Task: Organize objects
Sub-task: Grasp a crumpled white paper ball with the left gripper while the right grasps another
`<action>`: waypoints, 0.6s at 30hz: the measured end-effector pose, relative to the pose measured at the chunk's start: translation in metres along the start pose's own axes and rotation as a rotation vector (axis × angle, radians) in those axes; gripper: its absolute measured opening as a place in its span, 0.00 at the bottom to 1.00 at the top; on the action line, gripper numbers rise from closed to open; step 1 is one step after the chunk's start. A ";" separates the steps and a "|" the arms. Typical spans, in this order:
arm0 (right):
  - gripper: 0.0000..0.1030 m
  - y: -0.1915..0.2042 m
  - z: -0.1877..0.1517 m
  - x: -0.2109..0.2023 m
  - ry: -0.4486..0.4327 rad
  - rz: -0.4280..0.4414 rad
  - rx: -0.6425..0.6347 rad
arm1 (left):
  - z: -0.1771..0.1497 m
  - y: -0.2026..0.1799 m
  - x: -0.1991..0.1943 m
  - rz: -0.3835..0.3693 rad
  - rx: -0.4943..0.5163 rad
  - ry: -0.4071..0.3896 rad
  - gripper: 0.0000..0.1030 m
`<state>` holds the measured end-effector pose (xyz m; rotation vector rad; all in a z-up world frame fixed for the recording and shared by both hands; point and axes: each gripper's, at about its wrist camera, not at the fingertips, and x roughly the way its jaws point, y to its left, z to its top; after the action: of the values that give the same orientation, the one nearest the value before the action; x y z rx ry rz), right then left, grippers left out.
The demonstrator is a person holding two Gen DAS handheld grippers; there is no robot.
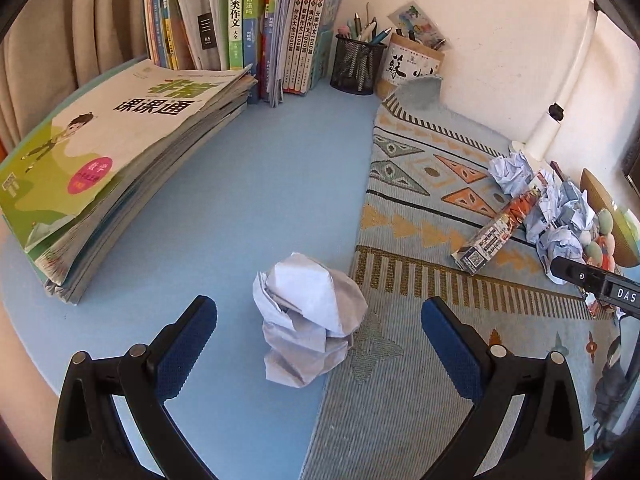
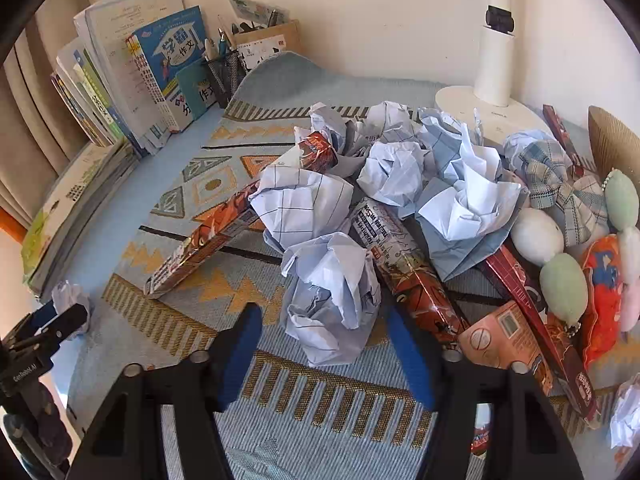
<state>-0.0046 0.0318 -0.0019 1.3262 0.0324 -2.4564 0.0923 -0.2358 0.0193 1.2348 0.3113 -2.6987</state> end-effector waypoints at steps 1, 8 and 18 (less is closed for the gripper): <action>0.46 0.000 0.000 0.000 -0.009 -0.004 -0.009 | 0.001 0.000 0.000 0.001 0.000 -0.007 0.78; 0.44 0.003 -0.028 -0.063 -0.156 0.090 -0.116 | 0.004 -0.013 -0.025 -0.020 0.023 -0.037 0.45; 0.45 -0.084 -0.085 -0.130 -0.205 -0.027 -0.052 | -0.006 -0.146 -0.052 -0.276 0.156 -0.063 0.45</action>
<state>0.1030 0.1644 0.0442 1.0537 0.0632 -2.5834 0.0966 -0.0902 0.0729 1.2238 0.2868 -3.0428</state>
